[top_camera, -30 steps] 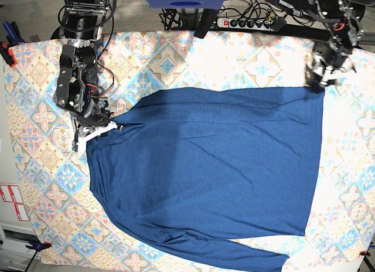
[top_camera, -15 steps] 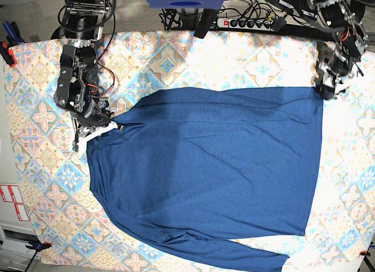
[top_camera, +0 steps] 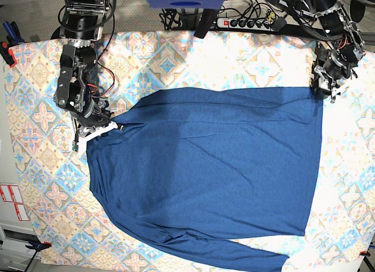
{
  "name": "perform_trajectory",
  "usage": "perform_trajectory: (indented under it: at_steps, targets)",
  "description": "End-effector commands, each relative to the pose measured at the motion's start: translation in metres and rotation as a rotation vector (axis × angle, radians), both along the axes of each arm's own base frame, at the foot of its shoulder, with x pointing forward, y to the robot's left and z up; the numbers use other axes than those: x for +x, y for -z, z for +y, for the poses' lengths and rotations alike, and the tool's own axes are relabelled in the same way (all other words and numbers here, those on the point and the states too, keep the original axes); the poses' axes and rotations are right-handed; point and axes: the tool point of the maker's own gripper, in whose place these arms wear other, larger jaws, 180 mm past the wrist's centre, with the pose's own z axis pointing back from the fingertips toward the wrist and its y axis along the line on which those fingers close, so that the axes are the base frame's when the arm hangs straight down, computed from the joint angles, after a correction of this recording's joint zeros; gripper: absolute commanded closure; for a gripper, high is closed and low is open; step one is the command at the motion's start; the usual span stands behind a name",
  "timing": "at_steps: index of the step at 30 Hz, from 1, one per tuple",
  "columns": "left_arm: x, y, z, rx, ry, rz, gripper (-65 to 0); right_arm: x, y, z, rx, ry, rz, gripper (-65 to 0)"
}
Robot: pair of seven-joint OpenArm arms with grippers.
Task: Fold the T-shirt properly
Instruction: 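Lift the shoulders and pull the shirt toward the robot, then drag the shirt further toward the robot with both grippers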
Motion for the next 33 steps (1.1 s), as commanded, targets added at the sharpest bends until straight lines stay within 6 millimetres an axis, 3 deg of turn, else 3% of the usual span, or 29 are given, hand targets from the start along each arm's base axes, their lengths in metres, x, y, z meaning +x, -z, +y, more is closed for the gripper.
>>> perform_trajectory:
  at_steps: [1, 15, 22, 28, 33]
  targets:
    - [0.006, -0.011, 0.007, 0.015, 0.004, -0.03, -20.7, 0.013, -0.014, -0.003, -0.005, 0.0, -0.053, -0.1]
    - [-0.011, 0.001, 0.011, -0.026, -0.069, 0.051, -20.4, 0.012, -0.012, -0.003, -0.004, 0.0, -0.047, -0.1]
    - [0.017, 0.0, 0.003, -0.061, -0.081, 0.01, -20.6, 0.012, -0.012, -0.003, -0.004, 0.0, -0.047, -0.1]
    - [0.03, 0.017, -0.012, -0.111, -0.086, 0.036, -20.2, 0.012, -0.012, -0.003, -0.004, 0.0, -0.047, -0.1]
    - [0.039, 0.015, -0.02, -0.13, -0.078, 0.018, -19.9, 0.012, -0.012, -0.003, -0.004, 0.0, -0.047, -0.1]
